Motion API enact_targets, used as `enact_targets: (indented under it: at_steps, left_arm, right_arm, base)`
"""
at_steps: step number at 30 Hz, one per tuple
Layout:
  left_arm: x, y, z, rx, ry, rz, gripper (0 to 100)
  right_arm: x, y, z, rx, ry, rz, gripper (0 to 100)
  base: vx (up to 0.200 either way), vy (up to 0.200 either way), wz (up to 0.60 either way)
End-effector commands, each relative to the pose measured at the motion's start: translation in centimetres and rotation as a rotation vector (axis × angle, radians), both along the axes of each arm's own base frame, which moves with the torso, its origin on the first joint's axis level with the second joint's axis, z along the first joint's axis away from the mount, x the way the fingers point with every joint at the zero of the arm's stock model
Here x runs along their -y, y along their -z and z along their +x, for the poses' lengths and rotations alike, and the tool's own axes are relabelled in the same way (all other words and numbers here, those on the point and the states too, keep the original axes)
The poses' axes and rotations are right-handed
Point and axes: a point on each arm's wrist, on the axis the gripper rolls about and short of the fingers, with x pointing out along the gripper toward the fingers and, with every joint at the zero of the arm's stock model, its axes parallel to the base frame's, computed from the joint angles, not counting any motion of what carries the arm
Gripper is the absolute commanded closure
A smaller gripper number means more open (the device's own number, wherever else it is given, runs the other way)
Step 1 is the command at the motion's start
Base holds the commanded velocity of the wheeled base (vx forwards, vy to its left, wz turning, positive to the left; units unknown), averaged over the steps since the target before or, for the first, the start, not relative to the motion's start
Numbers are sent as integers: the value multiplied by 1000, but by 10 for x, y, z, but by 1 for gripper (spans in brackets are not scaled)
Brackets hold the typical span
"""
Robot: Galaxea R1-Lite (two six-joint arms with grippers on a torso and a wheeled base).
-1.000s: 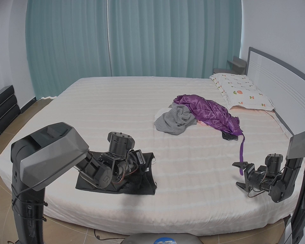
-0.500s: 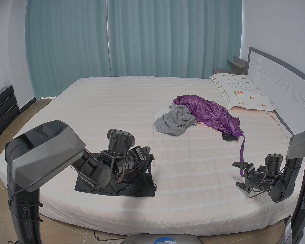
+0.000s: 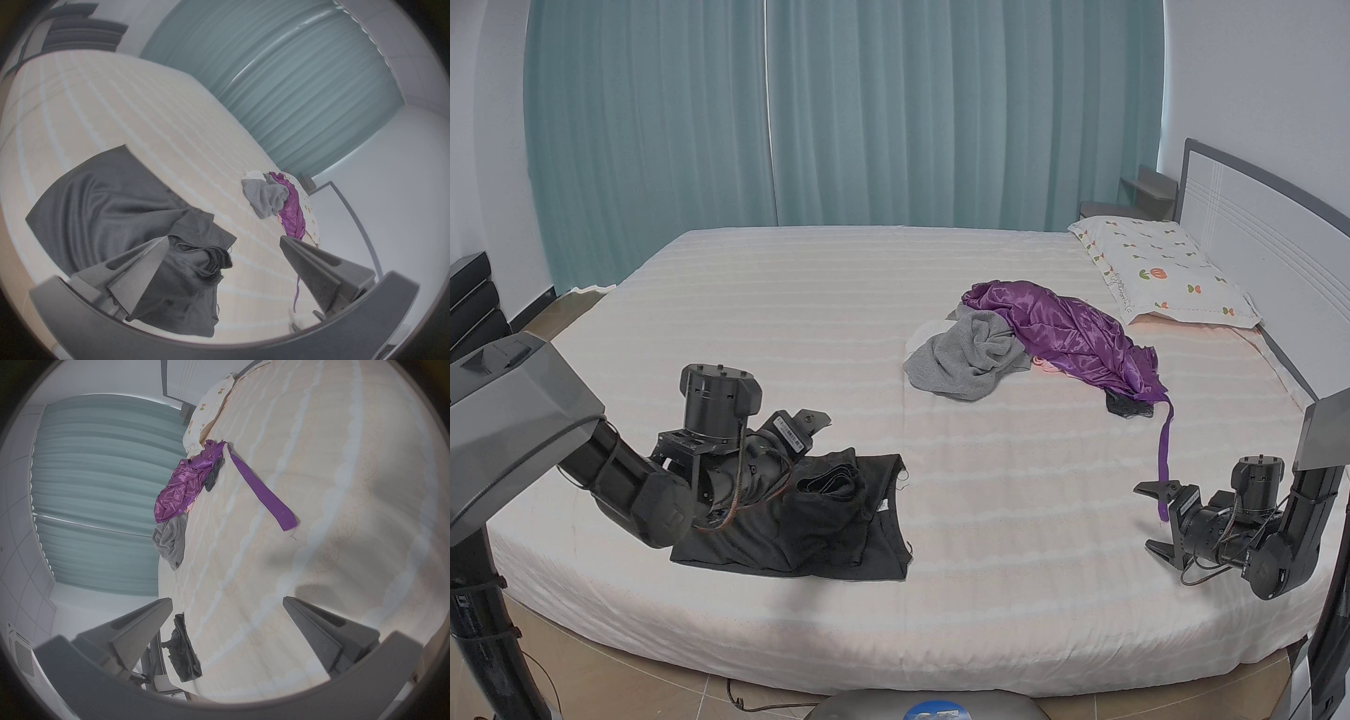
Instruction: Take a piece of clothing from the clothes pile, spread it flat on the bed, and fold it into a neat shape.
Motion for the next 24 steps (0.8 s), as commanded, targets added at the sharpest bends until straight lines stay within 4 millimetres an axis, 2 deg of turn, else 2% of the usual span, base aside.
enact_targets:
  at_steps: [1, 2, 5, 13, 18, 24]
  left_arm:
    - [-44, 7, -15, -79, -74, -114, 0]
    - [-44, 8, -16, -82, -75, -118, 0]
    - [-62, 22, -24, -124, -110, -215, 0]
    - [-82, 34, -36, -144, -131, -277, 0]
    - [-106, 36, -36, -154, -158, -319, 0]
    - [-108, 39, -32, -157, -157, -326, 0]
  right_arm:
    - [0, 1, 0, -2, -2, -2, 0]
    - [0, 1, 0, -2, -2, -2, 0]
    - [0, 1, 0, -2, -2, -2, 0]
    - [0, 0, -1, 1, -1, -1, 0]
    - [0, -1, -5, 3, 0, 3, 0]
    - [-2, -8, -13, 50, 0, -10, 0]
  base:
    - [0, 200, 0]
    - [0, 200, 0]
    - [0, 200, 0]
    - [0, 200, 0]
    - [0, 200, 0]
    - [0, 200, 0]
